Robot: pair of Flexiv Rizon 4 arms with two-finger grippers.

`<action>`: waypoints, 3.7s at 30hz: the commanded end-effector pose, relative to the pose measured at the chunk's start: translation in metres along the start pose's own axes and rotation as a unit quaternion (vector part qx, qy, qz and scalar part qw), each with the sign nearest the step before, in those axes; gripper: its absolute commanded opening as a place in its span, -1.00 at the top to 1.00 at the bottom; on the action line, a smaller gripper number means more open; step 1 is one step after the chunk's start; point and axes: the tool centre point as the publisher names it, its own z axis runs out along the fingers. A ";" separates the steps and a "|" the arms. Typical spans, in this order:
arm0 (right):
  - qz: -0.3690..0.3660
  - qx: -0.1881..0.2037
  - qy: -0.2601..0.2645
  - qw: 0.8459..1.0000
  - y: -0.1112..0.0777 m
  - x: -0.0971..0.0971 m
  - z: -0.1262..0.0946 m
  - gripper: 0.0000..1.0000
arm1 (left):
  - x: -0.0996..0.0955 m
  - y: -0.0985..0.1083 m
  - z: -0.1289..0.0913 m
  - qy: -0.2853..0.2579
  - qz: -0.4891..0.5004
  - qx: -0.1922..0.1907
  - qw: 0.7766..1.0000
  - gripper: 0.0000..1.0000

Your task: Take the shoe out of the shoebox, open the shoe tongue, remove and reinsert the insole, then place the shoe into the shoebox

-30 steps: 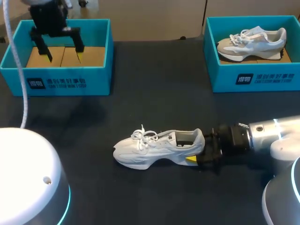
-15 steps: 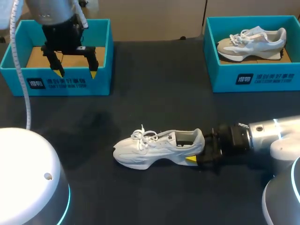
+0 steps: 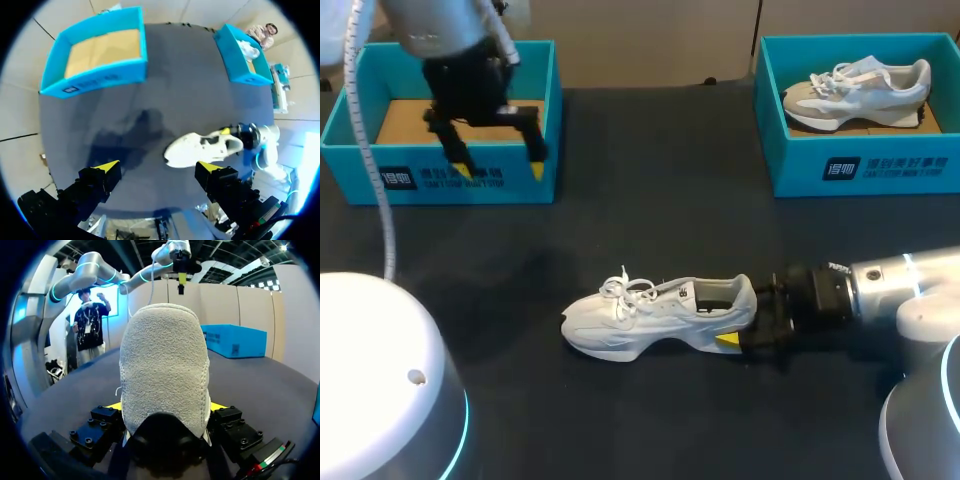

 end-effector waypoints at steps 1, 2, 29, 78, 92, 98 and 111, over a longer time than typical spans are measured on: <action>0.000 0.001 -0.001 1.000 0.001 0.001 0.001 1.00 | 0.042 0.001 0.019 -0.005 0.008 -0.025 1.000 -1.00; 0.000 0.001 -0.001 1.000 0.001 0.001 0.001 1.00 | 0.053 0.005 0.024 -0.003 0.014 -0.040 0.999 -1.00; 0.000 0.001 -0.001 1.000 0.001 0.001 0.001 1.00 | 0.168 0.050 0.099 -0.040 -0.056 -0.045 0.997 -1.00; 0.000 0.001 -0.001 1.000 0.001 0.001 0.001 1.00 | 0.196 0.043 0.194 -0.211 -0.078 -0.080 0.971 -1.00; 0.000 0.001 -0.001 1.000 0.001 0.001 0.001 1.00 | 0.181 0.041 0.194 -0.235 -0.101 -0.086 0.963 -0.46; 0.000 0.001 -0.001 1.000 0.001 0.001 0.001 1.00 | 0.177 0.042 0.187 -0.225 -0.102 -0.094 0.964 -0.12; 0.000 0.001 -0.001 1.000 0.001 0.001 0.001 1.00 | 0.171 0.051 0.175 -0.186 -0.096 -0.096 0.973 0.28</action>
